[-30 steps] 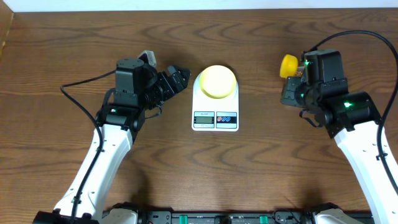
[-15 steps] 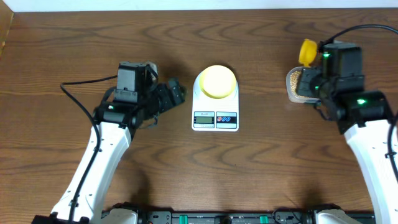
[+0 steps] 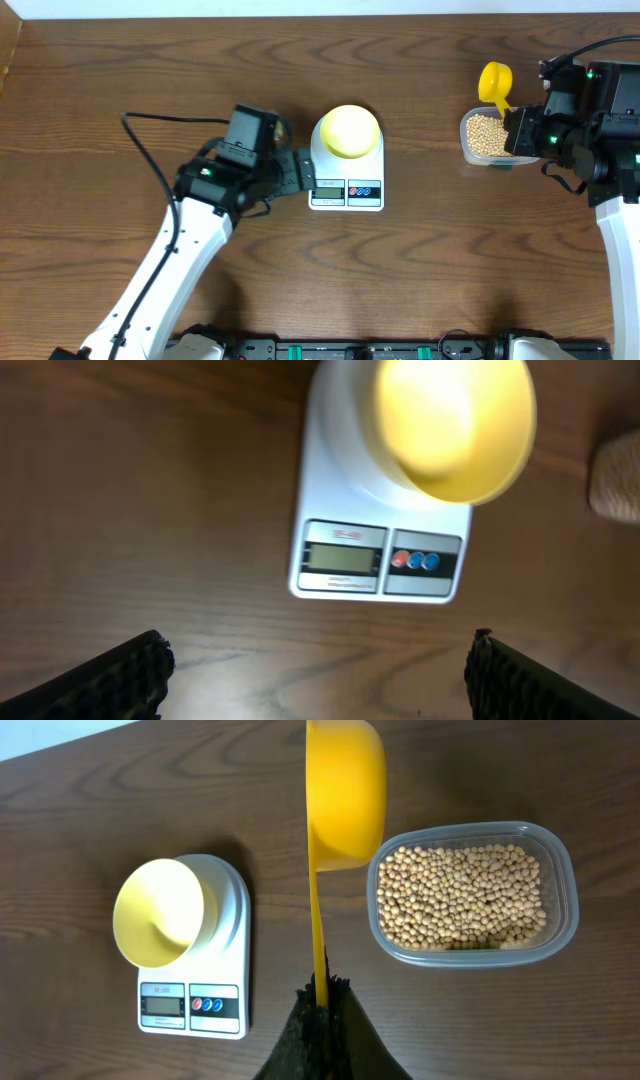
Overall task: Scoop item into bowl and weigh 50g on scale
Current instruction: 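Press the scale's tare button with the left gripper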
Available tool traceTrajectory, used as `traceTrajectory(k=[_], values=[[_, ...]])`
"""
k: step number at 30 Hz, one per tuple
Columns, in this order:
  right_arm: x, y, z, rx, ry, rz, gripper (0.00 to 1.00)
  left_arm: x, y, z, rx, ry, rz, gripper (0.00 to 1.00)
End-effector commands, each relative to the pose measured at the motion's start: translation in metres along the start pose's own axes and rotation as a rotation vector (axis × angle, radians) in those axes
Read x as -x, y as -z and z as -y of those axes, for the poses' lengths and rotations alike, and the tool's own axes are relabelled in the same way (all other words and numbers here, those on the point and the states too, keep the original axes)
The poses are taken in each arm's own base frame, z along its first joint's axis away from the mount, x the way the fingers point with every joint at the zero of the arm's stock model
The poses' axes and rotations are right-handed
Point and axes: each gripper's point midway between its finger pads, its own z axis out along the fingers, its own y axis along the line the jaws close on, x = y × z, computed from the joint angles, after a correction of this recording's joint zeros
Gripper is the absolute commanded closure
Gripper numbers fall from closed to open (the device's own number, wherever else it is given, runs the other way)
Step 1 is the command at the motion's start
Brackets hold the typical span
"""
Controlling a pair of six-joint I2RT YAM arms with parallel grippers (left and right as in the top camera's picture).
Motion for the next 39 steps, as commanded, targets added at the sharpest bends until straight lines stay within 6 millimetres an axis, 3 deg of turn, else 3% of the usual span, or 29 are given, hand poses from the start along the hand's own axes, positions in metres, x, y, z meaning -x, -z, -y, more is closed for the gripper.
traceTrajectory(k=[1,6,13,18,23,33,39], values=[[0.004,0.004,-0.003,0.009,0.026,0.017,0.99,-0.013,-0.012,0.005,0.035,-0.102,-0.023,0.04],[0.007,0.005,0.002,-0.019,0.027,0.03,0.99,-0.021,-0.036,-0.003,0.19,-0.082,-0.026,0.04],[0.009,0.005,0.004,-0.033,0.028,0.039,0.99,-0.046,-0.075,0.001,0.228,-0.108,-0.14,0.04],[0.009,0.005,0.004,-0.033,0.027,0.036,0.99,-0.049,-0.106,0.02,0.167,-0.126,-0.152,0.04],[0.008,0.005,0.004,-0.034,0.027,0.032,0.99,-0.057,-0.13,0.01,0.201,-0.113,-0.193,0.04],[0.008,0.005,0.004,-0.033,0.027,0.035,0.99,-0.058,-0.143,0.019,0.151,-0.107,-0.204,0.04],[0.008,0.005,0.004,-0.033,0.027,0.035,0.99,-0.051,-0.144,0.014,0.185,-0.094,-0.163,0.04]])
